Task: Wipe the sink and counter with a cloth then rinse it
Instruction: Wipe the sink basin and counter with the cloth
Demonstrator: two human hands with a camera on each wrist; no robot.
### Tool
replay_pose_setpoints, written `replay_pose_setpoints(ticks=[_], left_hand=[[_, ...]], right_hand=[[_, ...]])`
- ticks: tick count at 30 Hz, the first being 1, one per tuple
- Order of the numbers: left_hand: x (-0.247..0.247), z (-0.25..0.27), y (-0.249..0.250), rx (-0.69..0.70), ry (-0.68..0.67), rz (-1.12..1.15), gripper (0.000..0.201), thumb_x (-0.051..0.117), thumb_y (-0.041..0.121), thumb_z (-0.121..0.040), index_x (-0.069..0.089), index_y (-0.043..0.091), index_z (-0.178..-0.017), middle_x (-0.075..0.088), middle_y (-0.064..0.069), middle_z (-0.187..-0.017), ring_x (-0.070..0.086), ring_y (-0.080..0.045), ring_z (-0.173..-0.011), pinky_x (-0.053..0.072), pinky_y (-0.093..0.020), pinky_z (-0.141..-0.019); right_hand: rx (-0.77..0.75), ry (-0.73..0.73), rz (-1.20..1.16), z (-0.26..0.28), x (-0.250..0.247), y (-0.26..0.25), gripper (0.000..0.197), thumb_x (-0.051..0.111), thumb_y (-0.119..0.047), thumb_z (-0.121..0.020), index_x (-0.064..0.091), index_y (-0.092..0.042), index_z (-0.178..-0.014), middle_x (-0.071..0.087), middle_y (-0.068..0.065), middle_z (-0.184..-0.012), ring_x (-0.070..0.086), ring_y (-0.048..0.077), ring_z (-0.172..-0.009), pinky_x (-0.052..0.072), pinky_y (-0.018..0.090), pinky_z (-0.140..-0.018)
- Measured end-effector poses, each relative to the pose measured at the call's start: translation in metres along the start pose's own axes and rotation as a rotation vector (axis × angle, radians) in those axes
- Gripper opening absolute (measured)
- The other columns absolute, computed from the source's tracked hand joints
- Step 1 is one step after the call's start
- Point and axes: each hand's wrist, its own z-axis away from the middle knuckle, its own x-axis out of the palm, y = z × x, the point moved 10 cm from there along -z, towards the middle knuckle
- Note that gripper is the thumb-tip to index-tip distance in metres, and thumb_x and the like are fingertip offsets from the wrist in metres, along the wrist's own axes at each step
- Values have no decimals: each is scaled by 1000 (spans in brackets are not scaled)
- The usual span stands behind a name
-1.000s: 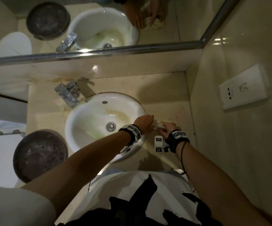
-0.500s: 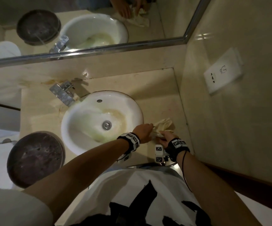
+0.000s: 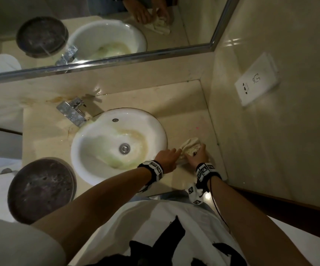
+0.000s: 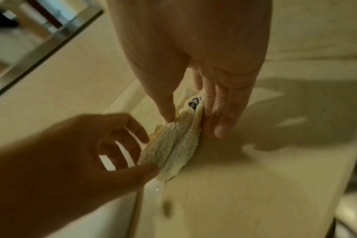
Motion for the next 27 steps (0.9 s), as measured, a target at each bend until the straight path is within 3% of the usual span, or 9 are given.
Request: replay_pose_setpoints(ticks=[3,6,9,13,19,23,27], left_hand=[[6,0,6,71,-23,-71,59,66,31,-90,41,19,-142,52,-9,-124,60,-30,-97,49,-39,-73],[7,0,7,79,-36,-120,59,65,31,-92,41,18,-144,50,-9,-130,58,-30,-105,49,-39,-78],[5,-4,9,91,-32,-131,60,67,36,-91,42,18,-142,51,-9,-131,57,-30,-107,48,-39,-79],[4,-10,11,85,-44,-152,56,68,36,-90,46,17,-138,53,-9,-126,57,-29,-107,49,-38,-77],[5,-5,4,107,-48,-194,42,64,22,-90,52,16,-130,55,-9,-118,57,-29,-101,50,-39,-72],[8,1,-9,87,-51,-183,43,62,12,-89,53,16,-131,55,-8,-115,60,-30,-95,46,-40,-67],[4,1,-21,54,-36,-183,36,54,6,-94,55,16,-128,55,-7,-114,59,-29,-94,44,-38,-67]], right_hand=[[-85,37,391,-6,-3,-11,90,72,-53,-83,19,-39,-154,37,17,-146,49,40,-126,47,47,-98],[-314,32,666,-10,4,-31,76,67,-48,-90,28,-38,-153,19,16,-155,39,39,-132,46,49,-103],[-450,-56,791,-7,14,-39,52,58,-43,-97,44,-33,-147,21,7,-160,37,33,-133,45,43,-100],[-464,-57,784,-8,10,-36,48,61,-44,-94,51,-24,-136,36,8,-145,44,30,-125,49,41,-96],[-466,-215,723,-5,15,-14,76,67,-59,-82,42,-24,-144,29,8,-147,42,29,-131,45,44,-106],[-527,-251,699,1,23,-6,82,73,-54,-77,39,-27,-147,29,6,-145,48,27,-127,49,41,-102],[-563,-165,736,6,33,-12,66,74,-41,-84,46,-20,-140,36,7,-138,56,28,-113,53,38,-92]])
